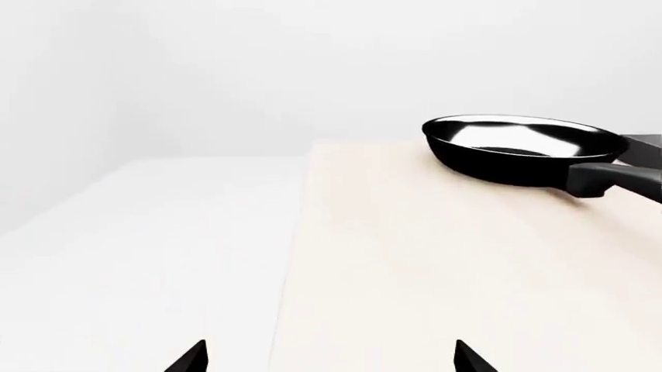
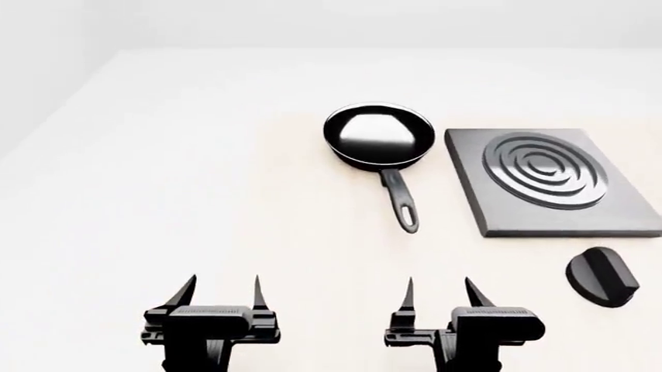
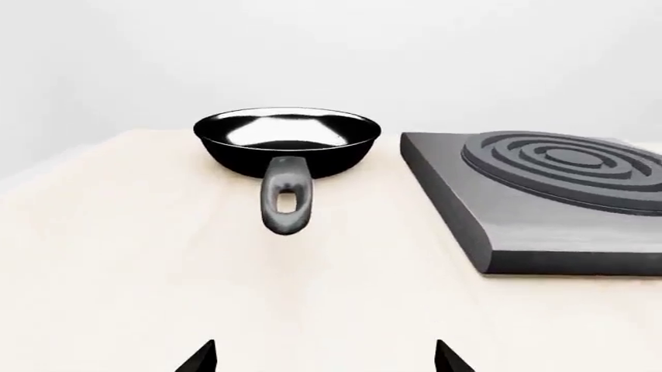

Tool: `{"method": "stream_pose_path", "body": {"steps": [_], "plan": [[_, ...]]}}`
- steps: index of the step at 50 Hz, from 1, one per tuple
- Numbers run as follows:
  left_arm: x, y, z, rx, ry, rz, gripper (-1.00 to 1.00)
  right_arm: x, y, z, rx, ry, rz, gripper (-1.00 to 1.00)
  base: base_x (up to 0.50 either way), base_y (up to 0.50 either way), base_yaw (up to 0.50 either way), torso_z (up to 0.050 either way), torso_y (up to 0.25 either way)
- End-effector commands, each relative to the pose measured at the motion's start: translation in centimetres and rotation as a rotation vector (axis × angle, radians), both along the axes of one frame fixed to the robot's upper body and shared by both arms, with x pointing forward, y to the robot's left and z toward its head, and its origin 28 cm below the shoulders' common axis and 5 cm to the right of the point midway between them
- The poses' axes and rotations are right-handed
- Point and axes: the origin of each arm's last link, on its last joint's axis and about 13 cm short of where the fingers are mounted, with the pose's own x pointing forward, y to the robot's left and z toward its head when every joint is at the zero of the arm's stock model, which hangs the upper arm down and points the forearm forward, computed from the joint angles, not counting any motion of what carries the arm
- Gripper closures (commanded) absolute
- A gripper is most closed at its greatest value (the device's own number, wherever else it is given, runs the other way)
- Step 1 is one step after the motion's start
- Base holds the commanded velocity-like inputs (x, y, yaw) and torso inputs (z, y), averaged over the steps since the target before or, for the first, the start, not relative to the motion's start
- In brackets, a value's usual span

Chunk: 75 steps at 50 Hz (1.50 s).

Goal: Turn on the stove and put the frying pan on it.

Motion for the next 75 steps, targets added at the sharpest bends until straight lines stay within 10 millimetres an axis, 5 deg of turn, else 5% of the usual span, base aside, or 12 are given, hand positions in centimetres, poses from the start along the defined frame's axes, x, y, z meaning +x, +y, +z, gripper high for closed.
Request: {"method": "stream_pose_path", "body": {"steps": [1,15,32,75], "plan": [[-0.1,0.0,0.1,0.003,-0.008,-0.007,-1.0,0.0,-0.2,0.2,0.001,-0.005,-0.014,-1.0,0.0,0.0,0.0,0.002,-0.236],[-0.1,0.0,0.1,-0.01,-0.008,-0.007,-1.0,0.0,-0.4,0.4,-0.008,-0.014,-0.026,-1.0,0.0,0.0,0.0,0.002,-0.227],[-0.4,0.1,0.4,-0.018,-0.036,-0.019,-1.0,-0.6,-2.4,3.1,-0.001,-0.073,-0.136,-1.0,0.0,0.0,0.0,0.0,0.0],[-0.3,0.1,0.2,-0.012,-0.028,-0.017,-1.0,-1.2,-6.1,5.2,-0.102,-0.031,-0.498,-1.0,0.0,0.0,0.0,0.0,0.0]]}}
